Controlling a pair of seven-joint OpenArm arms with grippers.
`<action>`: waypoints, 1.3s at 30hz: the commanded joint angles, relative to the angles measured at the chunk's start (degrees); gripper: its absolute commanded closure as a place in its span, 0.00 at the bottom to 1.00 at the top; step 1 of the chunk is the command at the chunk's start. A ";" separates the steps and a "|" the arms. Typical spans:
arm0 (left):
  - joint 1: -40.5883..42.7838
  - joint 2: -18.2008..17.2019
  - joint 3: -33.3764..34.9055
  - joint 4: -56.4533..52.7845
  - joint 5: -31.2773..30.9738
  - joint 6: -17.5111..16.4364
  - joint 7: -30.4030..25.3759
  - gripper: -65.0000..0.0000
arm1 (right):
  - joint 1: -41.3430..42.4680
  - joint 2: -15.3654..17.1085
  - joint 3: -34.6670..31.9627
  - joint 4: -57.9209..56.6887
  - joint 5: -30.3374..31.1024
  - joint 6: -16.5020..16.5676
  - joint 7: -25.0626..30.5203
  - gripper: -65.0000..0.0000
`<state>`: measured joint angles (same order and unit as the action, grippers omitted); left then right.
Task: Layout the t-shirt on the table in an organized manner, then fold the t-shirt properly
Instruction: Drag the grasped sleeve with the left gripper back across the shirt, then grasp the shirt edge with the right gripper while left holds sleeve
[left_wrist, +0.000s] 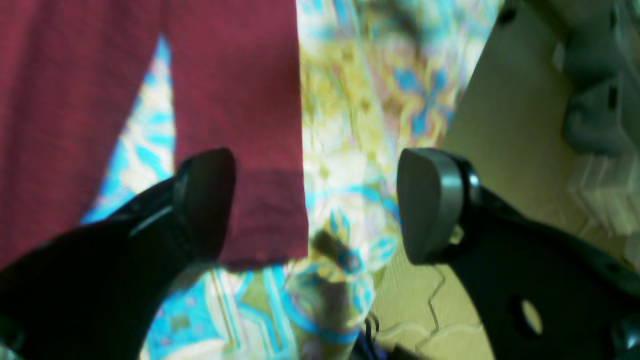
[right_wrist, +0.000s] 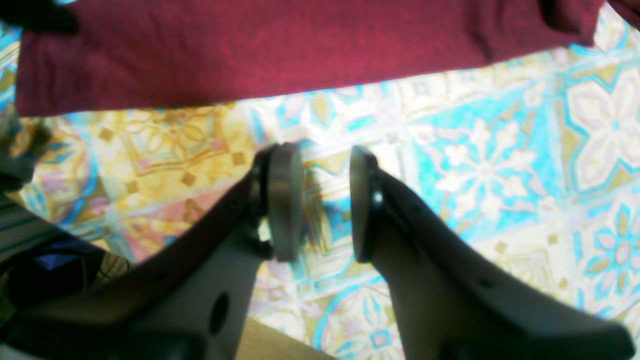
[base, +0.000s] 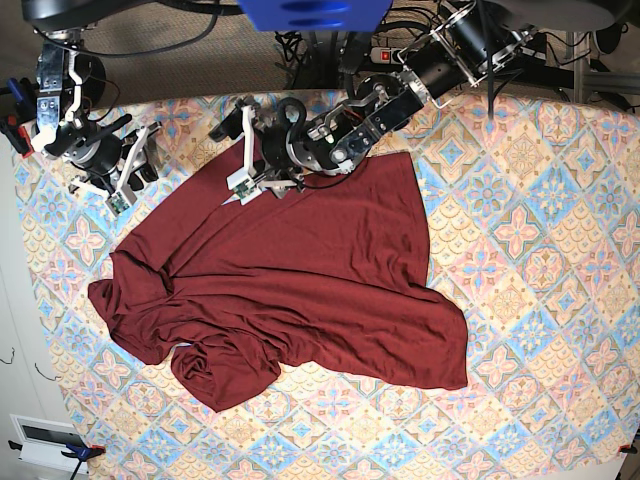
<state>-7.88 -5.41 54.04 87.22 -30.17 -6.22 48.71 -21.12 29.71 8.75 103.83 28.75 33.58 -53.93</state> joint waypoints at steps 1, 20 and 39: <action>-1.04 0.35 0.42 0.47 -0.29 -0.16 -1.19 0.25 | 0.42 1.01 0.70 0.74 0.48 0.04 1.05 0.76; 1.95 -16.70 -0.55 14.63 -7.06 -0.16 7.16 1.00 | 0.42 0.92 6.59 1.09 0.57 0.04 1.05 0.76; 25.68 -49.84 -29.21 27.29 -12.07 -0.42 7.69 1.00 | 13.34 0.75 5.88 -0.14 0.57 0.04 -2.11 0.75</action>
<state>18.13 -54.43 25.19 113.58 -42.02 -6.44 57.08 -8.60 29.39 14.17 102.91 28.56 33.78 -57.43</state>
